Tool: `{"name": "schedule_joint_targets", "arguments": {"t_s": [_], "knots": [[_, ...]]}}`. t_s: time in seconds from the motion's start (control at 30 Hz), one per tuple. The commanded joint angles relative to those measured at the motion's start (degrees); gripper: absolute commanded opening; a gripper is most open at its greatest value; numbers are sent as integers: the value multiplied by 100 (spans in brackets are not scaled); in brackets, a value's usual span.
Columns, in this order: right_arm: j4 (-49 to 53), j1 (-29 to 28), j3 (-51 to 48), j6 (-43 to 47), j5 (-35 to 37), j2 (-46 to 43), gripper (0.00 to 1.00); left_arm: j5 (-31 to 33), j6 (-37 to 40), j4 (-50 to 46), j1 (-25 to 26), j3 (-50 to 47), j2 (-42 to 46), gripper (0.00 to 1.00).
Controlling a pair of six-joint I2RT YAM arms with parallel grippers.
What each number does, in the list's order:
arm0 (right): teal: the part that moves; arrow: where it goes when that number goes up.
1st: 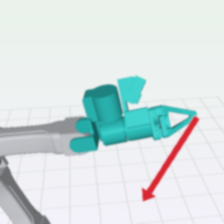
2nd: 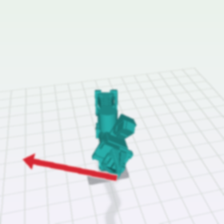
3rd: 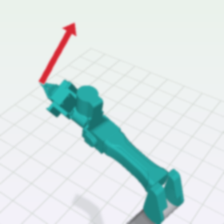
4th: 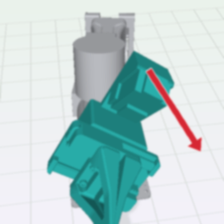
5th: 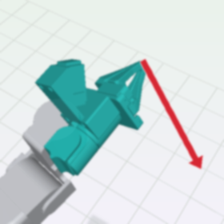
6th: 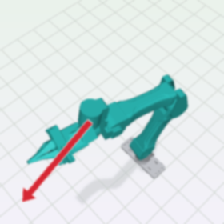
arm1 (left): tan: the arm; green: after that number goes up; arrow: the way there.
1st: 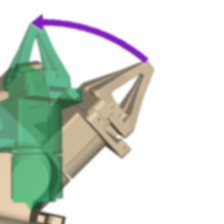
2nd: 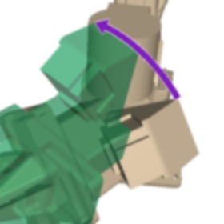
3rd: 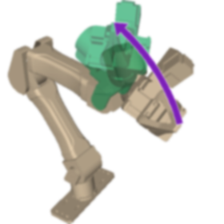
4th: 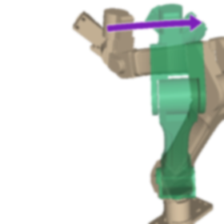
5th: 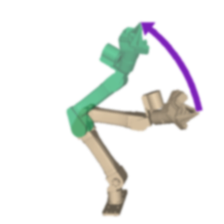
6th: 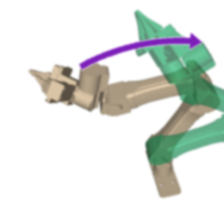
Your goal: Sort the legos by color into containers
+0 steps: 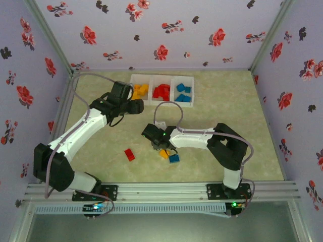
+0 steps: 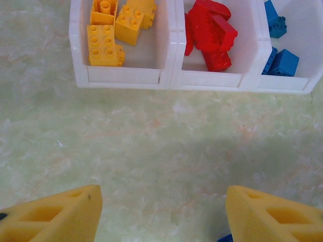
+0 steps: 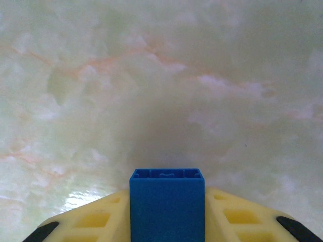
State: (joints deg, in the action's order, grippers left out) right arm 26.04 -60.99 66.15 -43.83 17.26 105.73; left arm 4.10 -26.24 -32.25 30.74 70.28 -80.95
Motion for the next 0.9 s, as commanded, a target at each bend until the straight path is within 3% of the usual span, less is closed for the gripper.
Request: {"name": "schedule_joint_targets", "arguments": {"t_s": [0.0,0.27,0.57,0.87], "knots": [[100,148,196,349,255,-234,35,111,104,-156,33,-57,200,66],[-11,850,442,993,-26,-696,33,39,93,-71,28,-236,291,67],[-64,2121,930,1963,-269,-1292,34,-59,110,-128,29,-317,352,67],[-73,3306,2168,2541,-940,-239,35,-267,7,-96,37,-454,439,67]]}}
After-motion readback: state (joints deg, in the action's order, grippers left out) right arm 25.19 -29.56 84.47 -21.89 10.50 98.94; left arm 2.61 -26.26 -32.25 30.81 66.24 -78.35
